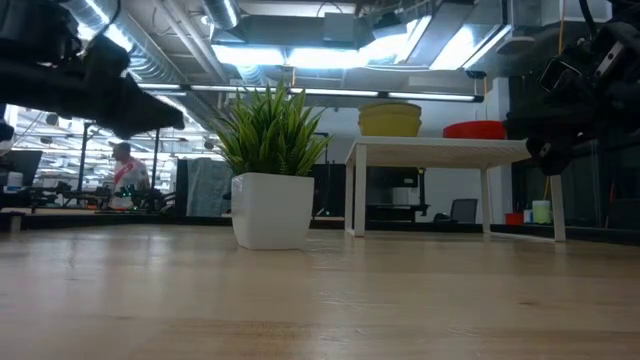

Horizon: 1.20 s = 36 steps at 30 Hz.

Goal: Pick & Place Mini bowls
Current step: Return to Home Position

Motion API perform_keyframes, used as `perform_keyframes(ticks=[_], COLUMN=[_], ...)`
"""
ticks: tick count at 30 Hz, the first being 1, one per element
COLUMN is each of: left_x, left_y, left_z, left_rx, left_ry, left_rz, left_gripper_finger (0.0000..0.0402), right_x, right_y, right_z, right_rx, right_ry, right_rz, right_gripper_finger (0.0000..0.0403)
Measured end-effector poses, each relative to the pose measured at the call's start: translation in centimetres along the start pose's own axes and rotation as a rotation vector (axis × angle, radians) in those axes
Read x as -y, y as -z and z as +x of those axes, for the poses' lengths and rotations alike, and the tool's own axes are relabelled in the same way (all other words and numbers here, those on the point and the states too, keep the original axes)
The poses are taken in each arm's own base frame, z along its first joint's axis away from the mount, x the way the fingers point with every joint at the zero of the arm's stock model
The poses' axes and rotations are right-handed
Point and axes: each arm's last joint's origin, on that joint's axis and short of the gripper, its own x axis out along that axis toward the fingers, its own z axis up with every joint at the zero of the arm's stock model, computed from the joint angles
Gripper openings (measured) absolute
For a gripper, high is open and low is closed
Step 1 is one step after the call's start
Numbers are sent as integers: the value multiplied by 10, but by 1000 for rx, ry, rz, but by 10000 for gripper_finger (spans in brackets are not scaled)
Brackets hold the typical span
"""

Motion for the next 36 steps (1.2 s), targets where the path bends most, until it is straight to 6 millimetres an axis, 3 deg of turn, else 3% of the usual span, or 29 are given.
perform_keyframes(ticks=[9, 36], left_x=[-5, -6], left_y=[9, 10], left_z=[7, 8], left_rx=[-111, -116], left_ry=[-83, -90], left_rz=[5, -9], left_gripper_finger=[153, 153], right_x=[0, 0], right_y=[0, 0], right_z=[0, 0], right_rx=[0, 0], right_ry=[0, 0], right_rz=[0, 0], right_gripper_finger=[56, 56])
